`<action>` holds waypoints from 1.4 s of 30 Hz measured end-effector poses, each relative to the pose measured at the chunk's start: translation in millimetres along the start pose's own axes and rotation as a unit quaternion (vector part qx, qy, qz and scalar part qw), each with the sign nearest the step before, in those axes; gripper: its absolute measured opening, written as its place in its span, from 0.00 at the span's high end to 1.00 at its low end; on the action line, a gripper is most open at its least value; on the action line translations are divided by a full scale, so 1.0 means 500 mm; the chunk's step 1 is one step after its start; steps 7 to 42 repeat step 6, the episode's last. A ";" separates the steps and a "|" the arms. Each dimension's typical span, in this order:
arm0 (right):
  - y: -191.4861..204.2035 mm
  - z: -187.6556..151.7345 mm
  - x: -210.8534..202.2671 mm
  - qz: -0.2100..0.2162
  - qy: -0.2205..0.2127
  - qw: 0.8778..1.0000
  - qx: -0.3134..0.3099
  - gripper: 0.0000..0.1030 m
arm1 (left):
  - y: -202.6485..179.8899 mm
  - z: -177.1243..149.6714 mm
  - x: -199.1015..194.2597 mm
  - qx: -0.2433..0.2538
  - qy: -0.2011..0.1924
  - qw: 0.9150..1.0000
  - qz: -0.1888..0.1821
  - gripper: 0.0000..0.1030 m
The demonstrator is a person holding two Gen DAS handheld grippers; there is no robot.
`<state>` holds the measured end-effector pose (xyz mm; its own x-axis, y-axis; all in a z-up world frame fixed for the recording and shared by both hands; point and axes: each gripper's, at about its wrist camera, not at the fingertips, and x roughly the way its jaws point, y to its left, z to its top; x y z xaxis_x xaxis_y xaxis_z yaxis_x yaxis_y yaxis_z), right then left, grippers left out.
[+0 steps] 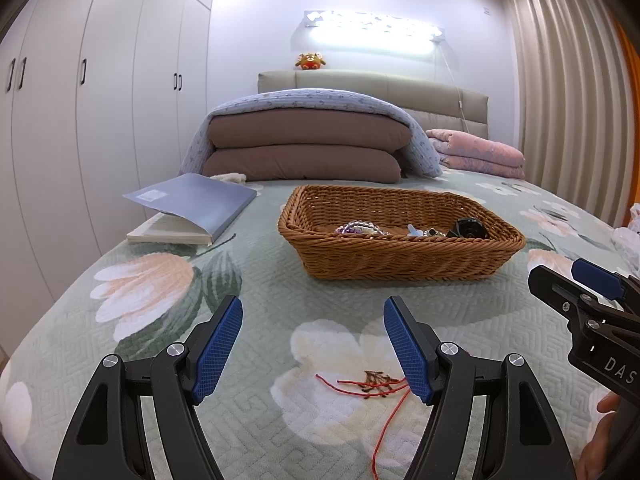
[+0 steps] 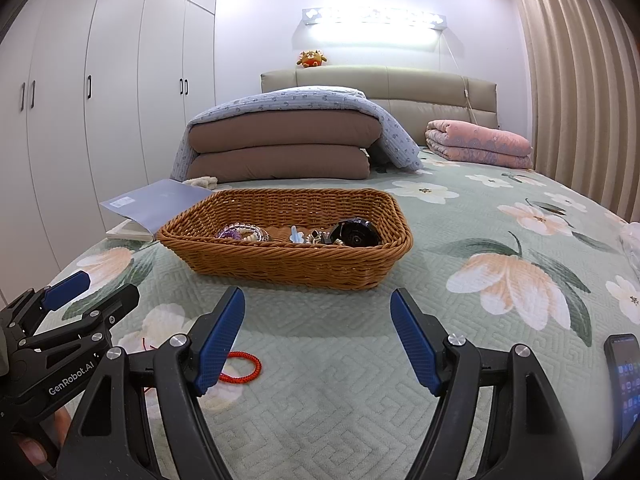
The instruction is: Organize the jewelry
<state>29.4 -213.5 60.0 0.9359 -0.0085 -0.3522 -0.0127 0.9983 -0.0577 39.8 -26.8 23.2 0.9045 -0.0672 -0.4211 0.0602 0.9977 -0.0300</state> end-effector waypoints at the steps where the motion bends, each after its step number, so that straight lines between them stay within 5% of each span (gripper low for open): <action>1: -0.001 0.000 0.000 0.000 0.000 1.000 0.001 0.25 | 0.000 0.000 0.000 -0.001 0.000 1.000 -0.002 0.28; 42: -0.016 -0.001 -0.006 -0.001 -0.007 1.000 0.019 0.23 | 0.017 0.002 0.003 -0.018 0.003 1.000 -0.013 0.28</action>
